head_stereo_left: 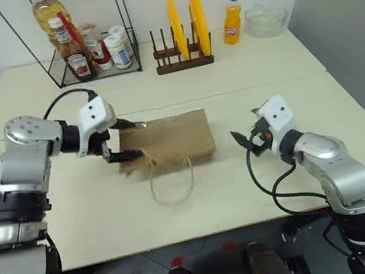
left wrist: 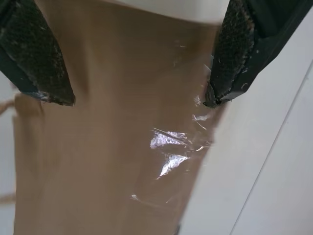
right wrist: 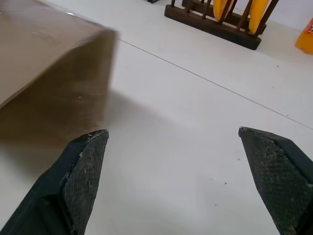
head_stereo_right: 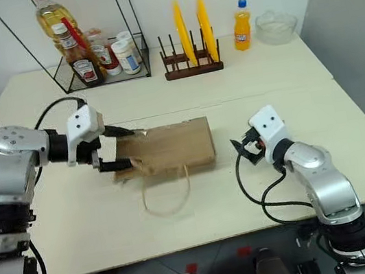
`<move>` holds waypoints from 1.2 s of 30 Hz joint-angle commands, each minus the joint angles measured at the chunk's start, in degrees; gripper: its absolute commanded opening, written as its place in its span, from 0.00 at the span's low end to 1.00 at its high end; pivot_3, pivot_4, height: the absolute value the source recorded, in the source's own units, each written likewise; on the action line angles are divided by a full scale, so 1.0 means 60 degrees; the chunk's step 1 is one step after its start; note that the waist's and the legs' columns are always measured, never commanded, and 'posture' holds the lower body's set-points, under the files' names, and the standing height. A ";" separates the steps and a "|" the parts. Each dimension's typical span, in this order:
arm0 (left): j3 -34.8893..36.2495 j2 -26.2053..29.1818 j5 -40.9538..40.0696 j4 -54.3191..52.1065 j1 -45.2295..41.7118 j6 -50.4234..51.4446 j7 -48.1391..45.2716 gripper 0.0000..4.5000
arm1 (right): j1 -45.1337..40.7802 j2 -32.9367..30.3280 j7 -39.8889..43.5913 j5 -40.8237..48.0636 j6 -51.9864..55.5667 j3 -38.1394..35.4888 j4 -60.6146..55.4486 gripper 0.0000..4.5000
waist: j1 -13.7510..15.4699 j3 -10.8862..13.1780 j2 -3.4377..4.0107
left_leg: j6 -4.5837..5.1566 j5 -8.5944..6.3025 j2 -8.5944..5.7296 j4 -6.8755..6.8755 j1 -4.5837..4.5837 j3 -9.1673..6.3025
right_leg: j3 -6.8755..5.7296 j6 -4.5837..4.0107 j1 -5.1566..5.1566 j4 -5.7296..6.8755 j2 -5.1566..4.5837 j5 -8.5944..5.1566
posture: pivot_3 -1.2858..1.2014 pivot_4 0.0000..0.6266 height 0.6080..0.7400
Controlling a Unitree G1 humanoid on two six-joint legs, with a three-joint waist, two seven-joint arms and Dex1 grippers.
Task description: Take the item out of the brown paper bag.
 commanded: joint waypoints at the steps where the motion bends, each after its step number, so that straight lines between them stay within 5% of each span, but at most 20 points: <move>1: 0.0632 0.0432 -0.0421 -0.1591 0.0510 0.0631 0.0409 1.00 | -0.0518 -0.0064 0.0024 0.0134 -0.0612 -0.0135 0.0383 0.99 | 0.0012 0.0000 0.0000 | 0.0001 0.0000 0.0000 0.0001 0.0001 0.0002 | 0.0001 0.0000 0.0000 -0.0001 0.0000 0.0000 | 0.52 0.24 1.00; 5: 0.0927 0.0622 -0.0658 -0.2464 0.0462 0.0675 0.0776 1.00 | -0.0765 -0.0134 0.0226 0.0236 -0.0981 -0.0056 0.0749 0.99 | 0.0039 0.0001 -0.0003 | 0.0004 0.0002 0.0000 0.0003 -0.0001 -0.0001 | -0.0003 0.0000 0.0003 -0.0002 0.0000 0.0000 | 0.52 0.24 1.00; 8: 0.0767 0.0829 -0.0062 -0.2356 0.0605 -0.0876 0.0934 1.00 | -0.0739 -0.0223 0.0415 0.0275 -0.1145 0.0048 0.0890 0.99 | 0.0026 0.0001 -0.0002 | 0.0004 0.0001 0.0000 0.0002 0.0001 0.0002 | -0.0002 0.0000 0.0003 -0.0005 0.0000 0.0000 | 0.52 0.24 1.00; 20: 0.0905 0.1965 -0.0241 -0.3889 0.4486 -0.4933 -0.0820 1.00 | -0.0032 -0.1370 0.2272 0.1215 -0.1721 0.0050 0.0376 0.99 | 0.0014 0.0003 0.0001 | 0.0009 -0.0001 0.0002 -0.0006 0.0008 0.0026 | 0.0017 -0.0003 -0.0001 -0.0011 0.0000 -0.0001 | 0.52 0.24 1.00; 36: -0.0761 -0.0768 0.1091 -0.3627 0.4953 -0.4644 0.2134 0.96 | 0.0487 -0.2370 0.2892 0.1336 -0.2025 -0.0014 0.0099 1.00 | 0.0143 0.0001 -0.0004 | 0.0010 -0.0001 0.0003 0.0006 0.0010 0.0027 | 0.0016 -0.0002 0.0008 -0.0010 0.0000 0.0000 | 0.52 0.24 1.00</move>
